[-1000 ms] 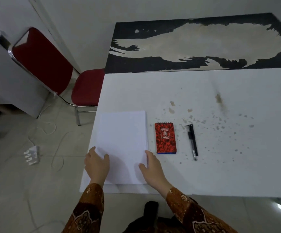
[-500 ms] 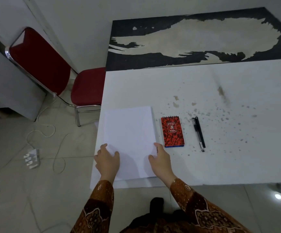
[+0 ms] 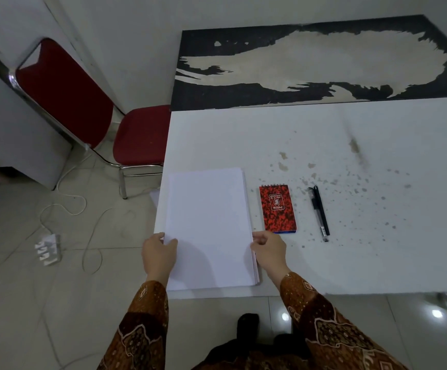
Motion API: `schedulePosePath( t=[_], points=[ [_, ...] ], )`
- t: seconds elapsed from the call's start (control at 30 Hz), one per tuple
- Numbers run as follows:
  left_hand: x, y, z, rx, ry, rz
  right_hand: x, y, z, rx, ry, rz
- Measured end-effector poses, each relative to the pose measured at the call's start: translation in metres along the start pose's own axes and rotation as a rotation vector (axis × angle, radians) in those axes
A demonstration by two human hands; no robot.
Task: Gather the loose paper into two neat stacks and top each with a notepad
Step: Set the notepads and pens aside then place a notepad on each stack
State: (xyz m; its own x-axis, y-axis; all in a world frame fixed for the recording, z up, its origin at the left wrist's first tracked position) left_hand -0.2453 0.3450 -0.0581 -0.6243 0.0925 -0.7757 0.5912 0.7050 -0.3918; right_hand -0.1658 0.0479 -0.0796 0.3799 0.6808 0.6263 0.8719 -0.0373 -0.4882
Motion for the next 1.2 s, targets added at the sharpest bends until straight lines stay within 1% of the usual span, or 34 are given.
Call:
schedulePosePath(
  t=[0.23,0.37,0.5,0.63,0.77,0.93,1.07,1.2],
  points=[
    [-0.007,-0.003,0.0,-0.013,0.008,0.044,0.004,0.004,-0.001,-0.039,-0.02,-0.047],
    [-0.006,-0.005,-0.002,-0.019,-0.023,0.028,0.012,-0.003,0.0,-0.034,-0.043,-0.109],
    [-0.002,-0.017,-0.004,-0.054,-0.082,0.031,0.014,-0.008,0.002,-0.029,-0.053,-0.123],
    [-0.01,-0.029,0.002,-0.051,0.044,0.105,0.019,-0.01,-0.002,-0.03,-0.053,-0.126],
    [-0.014,-0.025,0.002,-0.028,0.117,0.099,0.022,-0.003,0.001,-0.043,-0.041,-0.146],
    [-0.01,-0.024,0.013,0.058,0.318,0.094,0.028,0.003,0.013,-0.04,-0.18,-0.185],
    [-0.009,-0.024,0.019,0.059,0.41,0.119,0.027,0.0,0.02,-0.057,-0.291,-0.219],
    [-0.008,-0.023,0.02,0.056,0.438,0.126,0.022,-0.001,0.021,-0.046,-0.221,-0.179]
  ],
)
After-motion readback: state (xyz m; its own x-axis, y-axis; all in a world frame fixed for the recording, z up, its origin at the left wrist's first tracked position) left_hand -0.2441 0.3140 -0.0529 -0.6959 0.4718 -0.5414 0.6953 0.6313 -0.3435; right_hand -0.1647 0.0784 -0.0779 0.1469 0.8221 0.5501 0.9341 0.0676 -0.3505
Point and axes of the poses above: each hand's wrist, its own y-axis towards the middle knuckle, its own z-axis out of the palm, x = y × z, the point moved 10 cm from there along y, towards the middle knuckle, and after that the axes turned 15 degrees about -y, right-handed, at the moved point
